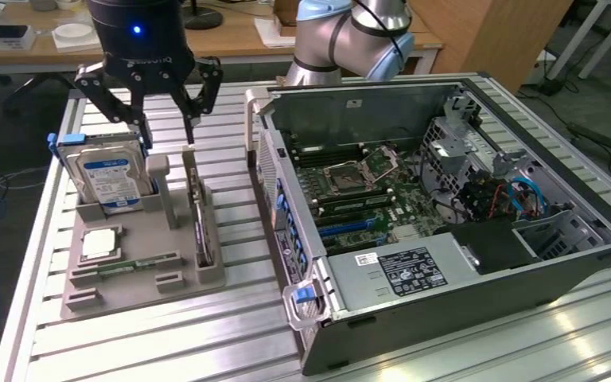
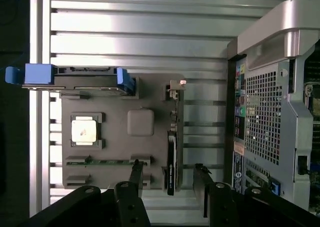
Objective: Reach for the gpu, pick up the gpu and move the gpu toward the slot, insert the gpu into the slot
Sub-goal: 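Pick up the gpu and move the gpu toward the slot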
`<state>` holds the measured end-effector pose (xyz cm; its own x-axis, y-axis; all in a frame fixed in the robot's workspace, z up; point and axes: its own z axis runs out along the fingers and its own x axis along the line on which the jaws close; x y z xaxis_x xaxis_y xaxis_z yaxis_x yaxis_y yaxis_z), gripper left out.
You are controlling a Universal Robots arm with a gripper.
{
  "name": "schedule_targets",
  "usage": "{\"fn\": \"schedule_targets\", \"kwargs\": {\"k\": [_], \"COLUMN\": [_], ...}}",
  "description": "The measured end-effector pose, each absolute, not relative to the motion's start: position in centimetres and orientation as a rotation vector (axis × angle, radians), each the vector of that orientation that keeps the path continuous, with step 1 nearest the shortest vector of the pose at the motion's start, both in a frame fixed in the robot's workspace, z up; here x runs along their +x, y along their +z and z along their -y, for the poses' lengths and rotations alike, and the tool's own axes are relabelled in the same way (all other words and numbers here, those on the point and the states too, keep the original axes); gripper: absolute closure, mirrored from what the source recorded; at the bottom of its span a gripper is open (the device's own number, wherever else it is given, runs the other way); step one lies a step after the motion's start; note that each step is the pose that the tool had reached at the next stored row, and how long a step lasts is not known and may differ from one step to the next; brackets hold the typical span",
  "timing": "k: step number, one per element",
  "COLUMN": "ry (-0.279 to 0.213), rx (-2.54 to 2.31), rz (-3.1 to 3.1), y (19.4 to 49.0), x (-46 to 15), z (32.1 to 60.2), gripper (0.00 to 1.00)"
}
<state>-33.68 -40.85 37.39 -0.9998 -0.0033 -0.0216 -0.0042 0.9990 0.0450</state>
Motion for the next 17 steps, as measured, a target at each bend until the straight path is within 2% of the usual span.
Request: {"fn": "schedule_targets", "kwargs": {"k": [17], "ry": [0.070], "rx": [-0.006], "rz": [-3.125], "y": [34.3], "x": [-31.0], "z": [41.5], "gripper": [0.47]}}
